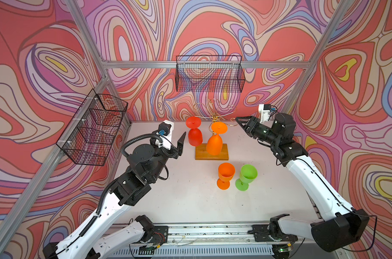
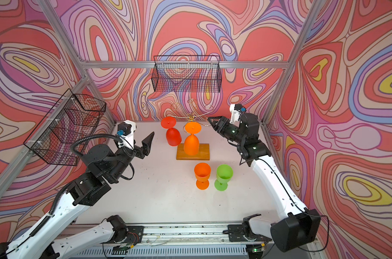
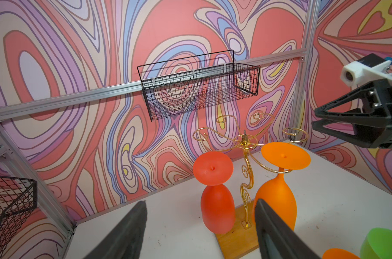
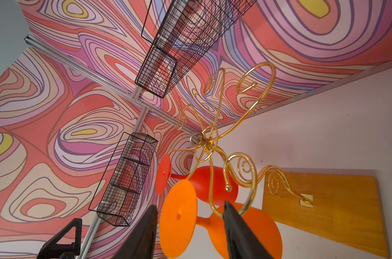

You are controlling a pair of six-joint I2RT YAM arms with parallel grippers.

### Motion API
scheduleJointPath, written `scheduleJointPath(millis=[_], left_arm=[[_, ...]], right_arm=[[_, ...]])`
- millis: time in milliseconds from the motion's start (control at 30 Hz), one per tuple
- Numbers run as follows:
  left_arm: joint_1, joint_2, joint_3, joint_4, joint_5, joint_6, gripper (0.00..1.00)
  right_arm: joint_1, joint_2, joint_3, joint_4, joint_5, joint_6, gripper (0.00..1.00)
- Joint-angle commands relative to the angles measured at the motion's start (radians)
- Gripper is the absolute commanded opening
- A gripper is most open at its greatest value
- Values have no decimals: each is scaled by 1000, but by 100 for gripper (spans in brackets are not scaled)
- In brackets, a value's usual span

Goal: Take the wine glass off the wine glass rack
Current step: Pick up the wine glass from the wine glass rack.

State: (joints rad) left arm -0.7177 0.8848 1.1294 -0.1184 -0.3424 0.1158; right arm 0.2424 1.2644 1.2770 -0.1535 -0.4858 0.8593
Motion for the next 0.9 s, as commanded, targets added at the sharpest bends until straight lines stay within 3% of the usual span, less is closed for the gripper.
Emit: scheduleJointPath(millis=[0, 867], left_arm=[[11, 3, -5, 39, -6, -1, 75], [20, 47, 12, 26, 20, 8, 75]], right_arm=[[25, -2, 22, -22, -24, 8, 50], [49, 62, -18, 19, -86, 60, 46]])
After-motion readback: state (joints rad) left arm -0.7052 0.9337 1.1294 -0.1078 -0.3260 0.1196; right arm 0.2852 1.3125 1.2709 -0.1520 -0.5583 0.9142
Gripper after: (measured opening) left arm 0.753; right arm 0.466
